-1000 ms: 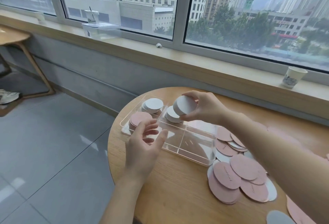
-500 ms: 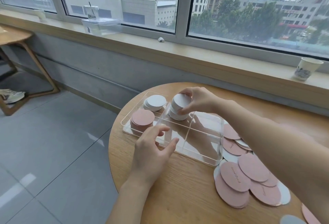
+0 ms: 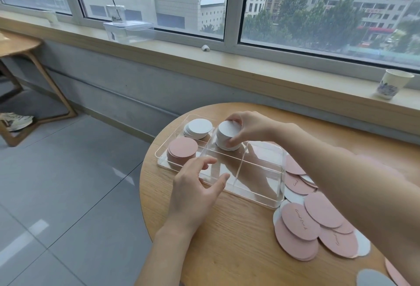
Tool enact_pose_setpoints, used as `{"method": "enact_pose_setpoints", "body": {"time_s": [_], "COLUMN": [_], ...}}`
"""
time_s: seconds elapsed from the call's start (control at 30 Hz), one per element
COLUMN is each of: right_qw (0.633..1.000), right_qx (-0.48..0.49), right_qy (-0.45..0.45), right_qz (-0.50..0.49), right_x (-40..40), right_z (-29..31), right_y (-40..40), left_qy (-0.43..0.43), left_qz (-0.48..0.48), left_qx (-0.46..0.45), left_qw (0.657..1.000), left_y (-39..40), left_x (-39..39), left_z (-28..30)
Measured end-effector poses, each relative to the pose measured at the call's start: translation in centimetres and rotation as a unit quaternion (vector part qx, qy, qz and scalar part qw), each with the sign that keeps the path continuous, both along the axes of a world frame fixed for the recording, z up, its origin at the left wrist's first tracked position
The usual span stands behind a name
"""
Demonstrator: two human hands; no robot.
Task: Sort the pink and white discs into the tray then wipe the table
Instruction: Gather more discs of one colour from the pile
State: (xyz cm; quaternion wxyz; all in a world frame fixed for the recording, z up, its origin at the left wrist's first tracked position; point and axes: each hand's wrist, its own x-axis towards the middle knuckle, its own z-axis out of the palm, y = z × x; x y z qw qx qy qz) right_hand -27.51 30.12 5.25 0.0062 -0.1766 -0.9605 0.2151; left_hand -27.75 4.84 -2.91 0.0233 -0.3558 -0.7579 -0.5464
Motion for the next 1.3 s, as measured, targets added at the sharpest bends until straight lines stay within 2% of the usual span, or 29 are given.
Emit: {"method": "enact_pose_setpoints", "body": {"time_s": [0.2, 0.43, 0.6, 0.77, 0.93, 1.03, 1.17, 1.3], "right_qw": [0.999, 0.994, 0.99, 0.984, 0.977, 0.968, 0.967, 0.974], "right_qx": [-0.031, -0.03, 0.027, 0.021, 0.028, -0.021, -0.107, -0.075], "right_qy": [0.022, 0.086, 0.113, 0.12, 0.125, 0.16, 0.146, 0.141], "right_qz": [-0.012, -0.059, -0.078, -0.129, -0.169, -0.193, -0.18, -0.163], "right_x": [2.7, 12.9, 22.9, 31.8, 37.6, 40.9, 44.8, 45.9], "right_z": [0.7, 1.7, 1.5, -1.4, -3.5, -4.0, -5.2, -6.7], "right_y": [0.1, -2.8, -6.9, -10.3, -13.1, -14.8, -17.2, -17.8], "left_qy": [0.007, 0.042, 0.065, 0.075, 0.085, 0.092, 0.107, 0.116], "left_qz": [0.0, -0.015, -0.084, -0.172, -0.206, -0.23, -0.255, -0.254], "left_qx": [0.0, -0.004, -0.017, -0.027, -0.043, -0.056, -0.064, -0.058], "left_qw": [1.0, 0.999, 0.994, 0.982, 0.974, 0.967, 0.959, 0.958], "left_y": [-0.1, 0.0, 0.4, 0.2, -0.9, -2.2, -3.1, -3.3], "left_x": [0.0, 1.9, 7.2, 13.3, 17.5, 19.6, 21.3, 22.2], "left_z": [0.1, 0.7, 1.4, 1.5, 0.5, -0.1, -0.6, -0.8]}}
